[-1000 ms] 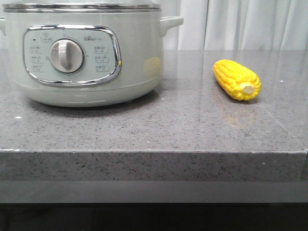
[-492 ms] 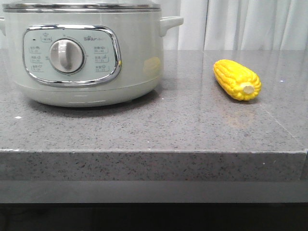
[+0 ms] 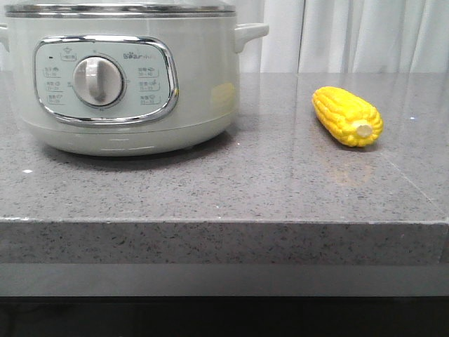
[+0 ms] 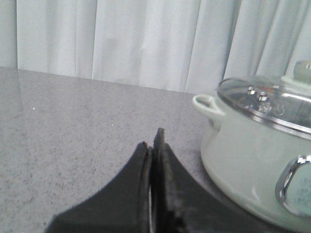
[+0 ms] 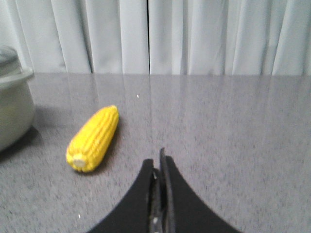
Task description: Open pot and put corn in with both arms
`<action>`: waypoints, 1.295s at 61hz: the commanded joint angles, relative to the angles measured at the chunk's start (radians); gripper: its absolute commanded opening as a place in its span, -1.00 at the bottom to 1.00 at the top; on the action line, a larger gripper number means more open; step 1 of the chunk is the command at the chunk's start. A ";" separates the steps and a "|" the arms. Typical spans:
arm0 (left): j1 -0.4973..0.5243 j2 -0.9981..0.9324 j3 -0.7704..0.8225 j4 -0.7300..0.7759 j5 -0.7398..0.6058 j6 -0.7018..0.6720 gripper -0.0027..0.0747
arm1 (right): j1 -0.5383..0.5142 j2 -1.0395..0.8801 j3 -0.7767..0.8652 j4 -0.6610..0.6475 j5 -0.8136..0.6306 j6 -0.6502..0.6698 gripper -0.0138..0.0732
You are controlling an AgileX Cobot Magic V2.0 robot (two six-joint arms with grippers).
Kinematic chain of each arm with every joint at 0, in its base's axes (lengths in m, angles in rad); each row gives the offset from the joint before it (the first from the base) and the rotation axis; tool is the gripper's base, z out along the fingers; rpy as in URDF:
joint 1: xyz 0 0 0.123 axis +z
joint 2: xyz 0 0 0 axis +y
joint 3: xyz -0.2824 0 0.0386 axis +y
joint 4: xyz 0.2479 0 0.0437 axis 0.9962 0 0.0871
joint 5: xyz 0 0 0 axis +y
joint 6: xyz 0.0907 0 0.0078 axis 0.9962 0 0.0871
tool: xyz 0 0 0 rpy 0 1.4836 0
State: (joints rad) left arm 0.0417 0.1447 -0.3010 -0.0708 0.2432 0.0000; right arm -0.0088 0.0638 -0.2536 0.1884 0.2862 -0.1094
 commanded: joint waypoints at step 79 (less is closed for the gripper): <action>-0.248 0.858 -0.878 -0.037 0.306 0.111 0.78 | -0.006 0.364 -0.235 -0.011 -0.086 -0.002 0.70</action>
State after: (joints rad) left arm -0.1441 0.9110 -1.0350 -0.0959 0.5387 0.1071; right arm -0.0088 0.4125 -0.4504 0.1864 0.2845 -0.1094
